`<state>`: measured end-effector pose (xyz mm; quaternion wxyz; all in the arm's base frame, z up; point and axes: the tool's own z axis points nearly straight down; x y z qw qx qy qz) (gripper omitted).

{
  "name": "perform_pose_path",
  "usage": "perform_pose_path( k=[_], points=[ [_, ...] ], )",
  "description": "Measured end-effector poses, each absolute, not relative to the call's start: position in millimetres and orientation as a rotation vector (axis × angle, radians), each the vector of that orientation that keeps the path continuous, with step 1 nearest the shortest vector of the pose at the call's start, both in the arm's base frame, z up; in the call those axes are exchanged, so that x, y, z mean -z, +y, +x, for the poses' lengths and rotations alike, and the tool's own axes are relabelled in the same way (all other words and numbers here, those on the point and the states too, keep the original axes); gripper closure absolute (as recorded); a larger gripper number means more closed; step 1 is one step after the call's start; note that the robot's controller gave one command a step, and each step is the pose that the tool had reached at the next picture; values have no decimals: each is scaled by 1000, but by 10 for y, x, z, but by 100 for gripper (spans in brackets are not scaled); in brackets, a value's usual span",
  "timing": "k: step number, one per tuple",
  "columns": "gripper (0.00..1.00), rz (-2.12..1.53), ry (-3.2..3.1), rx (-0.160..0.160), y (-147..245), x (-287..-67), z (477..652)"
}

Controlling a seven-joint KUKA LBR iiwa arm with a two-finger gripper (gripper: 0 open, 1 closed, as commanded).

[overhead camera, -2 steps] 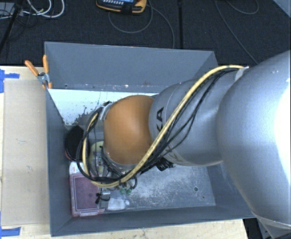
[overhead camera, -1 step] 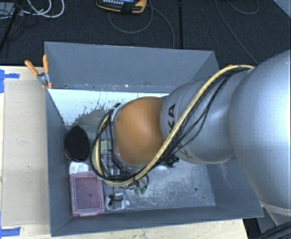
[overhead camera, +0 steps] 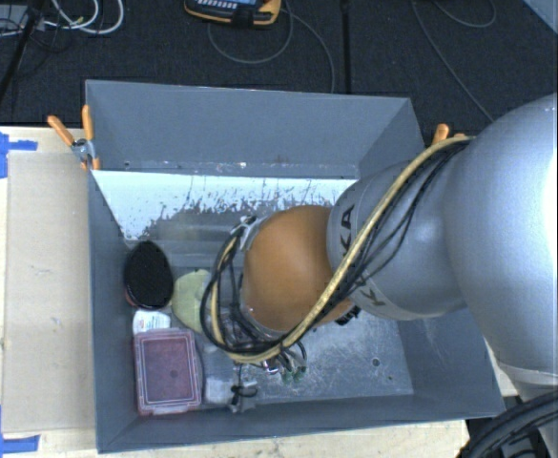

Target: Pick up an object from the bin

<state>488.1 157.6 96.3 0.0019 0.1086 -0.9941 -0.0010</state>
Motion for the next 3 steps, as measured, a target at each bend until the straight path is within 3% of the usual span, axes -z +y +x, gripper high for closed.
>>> perform_pose_path(
  k=[2, 3],
  points=[
    [0, 779, -3041, -1, 1342, -1244, 4809],
    [0, 628, -3077, -2, 1386, -841, 4817]
  ],
)
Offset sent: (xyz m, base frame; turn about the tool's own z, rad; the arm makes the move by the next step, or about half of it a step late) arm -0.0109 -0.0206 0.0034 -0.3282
